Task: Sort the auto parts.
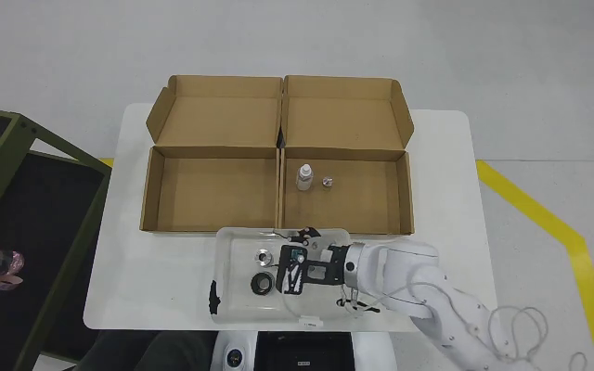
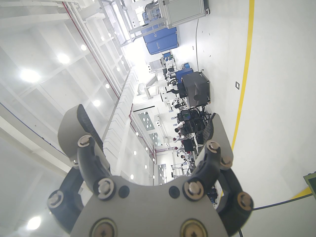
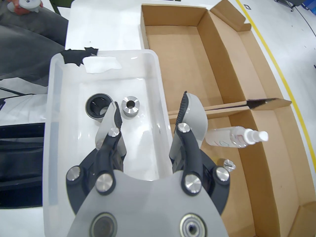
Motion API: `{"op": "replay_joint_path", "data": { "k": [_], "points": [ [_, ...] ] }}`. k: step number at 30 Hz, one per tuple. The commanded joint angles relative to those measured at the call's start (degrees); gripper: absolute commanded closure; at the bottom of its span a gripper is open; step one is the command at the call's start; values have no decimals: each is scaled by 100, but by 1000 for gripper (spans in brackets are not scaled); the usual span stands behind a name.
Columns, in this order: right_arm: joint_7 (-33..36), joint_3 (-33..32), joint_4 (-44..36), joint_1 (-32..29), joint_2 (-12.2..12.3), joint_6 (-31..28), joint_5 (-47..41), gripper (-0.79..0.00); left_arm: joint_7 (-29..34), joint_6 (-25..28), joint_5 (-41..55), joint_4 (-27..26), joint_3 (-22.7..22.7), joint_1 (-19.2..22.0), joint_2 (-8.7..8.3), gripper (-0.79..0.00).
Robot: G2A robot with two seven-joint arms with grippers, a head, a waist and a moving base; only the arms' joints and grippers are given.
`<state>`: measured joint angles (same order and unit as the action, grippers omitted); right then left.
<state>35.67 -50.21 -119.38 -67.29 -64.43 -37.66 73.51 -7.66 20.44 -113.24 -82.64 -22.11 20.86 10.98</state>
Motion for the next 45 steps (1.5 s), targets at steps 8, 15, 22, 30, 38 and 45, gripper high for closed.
{"op": "replay_joint_path", "data": {
  "k": [8,15,22,30,38,45],
  "points": [
    [-56,706,387,369,-183,225,267,-403,0,0,0,0,0,0,0,-785],
    [-25,996,665,583,-299,362,395,-382,0,0,0,0,0,0,0,-785],
    [67,1170,963,725,-385,396,457,-379,0,0,0,0,0,0,0,-785],
    [-16,1219,1271,865,-458,404,507,-376,0,0,0,0,0,0,0,-785],
    [-40,1254,1587,972,-526,407,520,-369,0,0,0,0,0,0,0,-785],
    [-82,1309,1782,965,-575,409,512,-372,0,0,0,0,0,0,0,-785]
  ]
}}
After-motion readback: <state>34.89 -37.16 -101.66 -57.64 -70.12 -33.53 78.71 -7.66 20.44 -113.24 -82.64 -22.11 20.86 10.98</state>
